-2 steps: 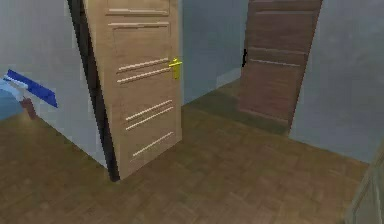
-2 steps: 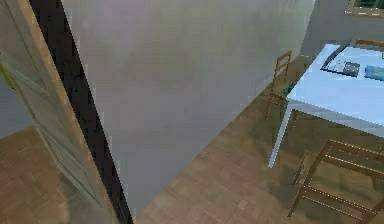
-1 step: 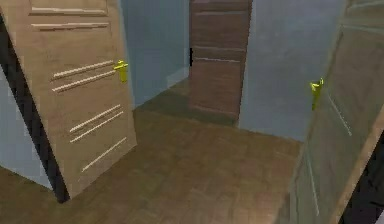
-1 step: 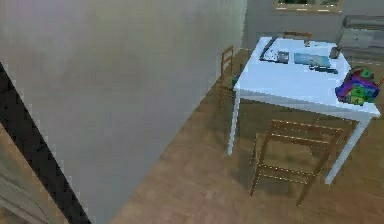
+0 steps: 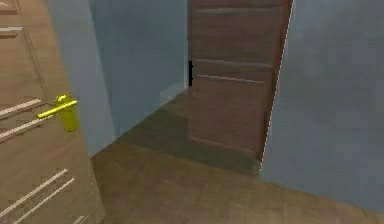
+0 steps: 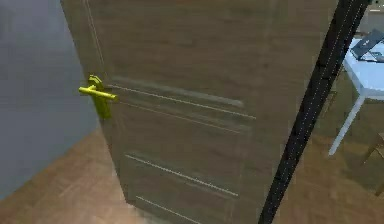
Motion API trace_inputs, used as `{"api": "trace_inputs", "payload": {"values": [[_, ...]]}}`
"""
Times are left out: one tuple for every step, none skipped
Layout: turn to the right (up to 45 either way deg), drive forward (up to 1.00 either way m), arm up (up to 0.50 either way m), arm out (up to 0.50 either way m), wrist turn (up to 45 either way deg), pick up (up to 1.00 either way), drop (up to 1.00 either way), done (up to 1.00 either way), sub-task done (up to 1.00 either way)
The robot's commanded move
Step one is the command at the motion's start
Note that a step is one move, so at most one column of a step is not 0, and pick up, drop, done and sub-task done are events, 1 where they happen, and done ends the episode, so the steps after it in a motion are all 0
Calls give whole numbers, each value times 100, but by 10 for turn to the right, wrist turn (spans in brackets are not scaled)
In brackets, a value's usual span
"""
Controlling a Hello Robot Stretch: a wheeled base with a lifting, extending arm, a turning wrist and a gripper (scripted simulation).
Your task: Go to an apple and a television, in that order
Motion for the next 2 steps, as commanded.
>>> {"api": "trace_inputs", "payload": {"values": [[0, 95, 0, 0, 0, 0, 0, 0, 0], [-150, 0, 0, 0, 0, 0, 0, 0, 0]]}}
